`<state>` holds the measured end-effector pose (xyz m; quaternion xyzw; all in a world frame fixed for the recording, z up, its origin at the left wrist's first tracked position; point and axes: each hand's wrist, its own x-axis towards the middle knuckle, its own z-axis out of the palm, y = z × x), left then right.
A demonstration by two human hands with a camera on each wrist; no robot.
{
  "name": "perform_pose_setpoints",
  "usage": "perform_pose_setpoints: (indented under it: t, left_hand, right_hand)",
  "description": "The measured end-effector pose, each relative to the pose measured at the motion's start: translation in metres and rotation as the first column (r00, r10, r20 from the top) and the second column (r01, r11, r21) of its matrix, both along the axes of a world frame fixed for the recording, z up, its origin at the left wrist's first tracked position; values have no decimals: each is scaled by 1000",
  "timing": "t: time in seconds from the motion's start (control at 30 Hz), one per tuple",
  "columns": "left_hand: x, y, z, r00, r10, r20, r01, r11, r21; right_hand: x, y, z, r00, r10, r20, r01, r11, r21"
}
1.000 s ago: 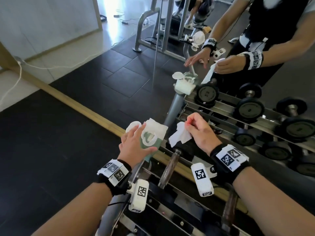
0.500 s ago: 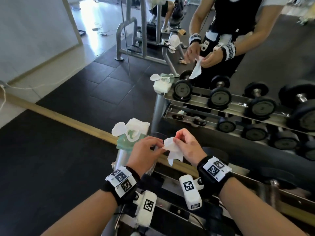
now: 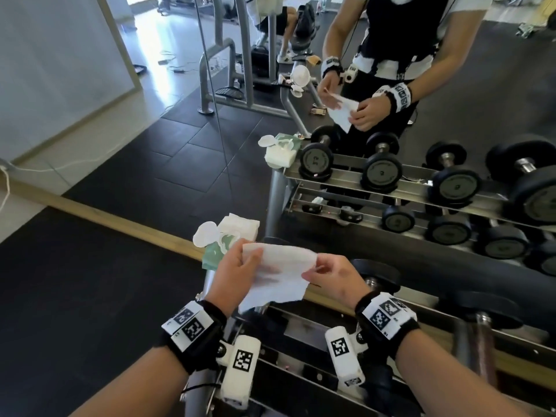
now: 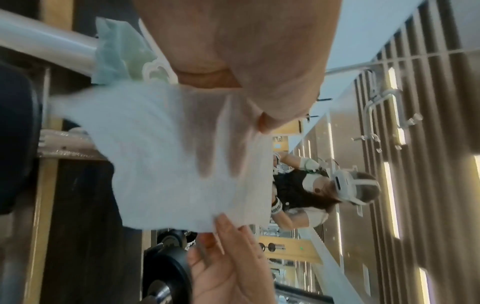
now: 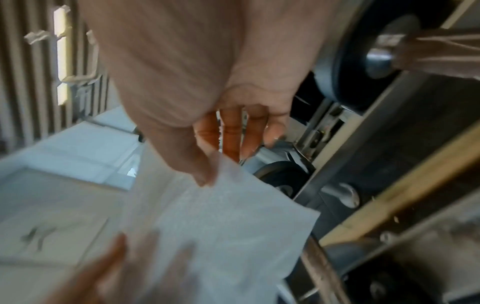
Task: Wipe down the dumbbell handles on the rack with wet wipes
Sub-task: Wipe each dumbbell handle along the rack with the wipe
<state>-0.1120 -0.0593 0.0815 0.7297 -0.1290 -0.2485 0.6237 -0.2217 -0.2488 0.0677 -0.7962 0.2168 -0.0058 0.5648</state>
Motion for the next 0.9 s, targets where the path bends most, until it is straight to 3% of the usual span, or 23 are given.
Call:
perform_pose_setpoints:
  t: [0.07,0.13,0.2,0.3,0.4,0.47,0.57,0.67,0.73,0.83,0.9]
  left_hand:
    - [5,-2,-5,994,108,-36,-105,992,65]
    - [8,-3,-14,986,148,-77,-137,982,128]
    - [10,-1,-23,987,46,-151,-32,995,95]
    - [7,3,-27,980,-197,2,189,944,271]
    - [5,-1,-29,931,-333,149,219,835,505]
    - [4,-1,-30,918,-355,175,207,807,553]
    - [5,2,-28,918,-345,193,205,833,514]
    - [10,11,-30,905,-367,215,219,834,506]
    - [15,17,-32,927,-312,205,172,844,507]
    - [16,19,-32,960,-65,272,-40,931,363]
    - [10,16,-31,952,-7,305,-80,959,272]
  right_hand:
    - [-1,3,-5,995,-73,69,53,967,248]
    - [1,6,-10,990,-121,75,96,956,278]
    - [5,10,-14,987,-145,64,124,957,260]
    - [8,11,-17,993,-66,95,52,988,144]
    - [8,13,-14,996,73,58,-74,997,18]
    - [8,14,-13,994,111,16,-108,989,-99]
    - [11,14,-10,993,109,-43,-116,951,-287]
    - [12,8,-10,991,119,-66,-134,934,-332]
    - [11,6,-11,991,127,-46,-135,947,-290]
    - [13,5,-13,1000,18,-3,-18,989,-147]
    - [16,9,-14,998,-60,13,60,998,8]
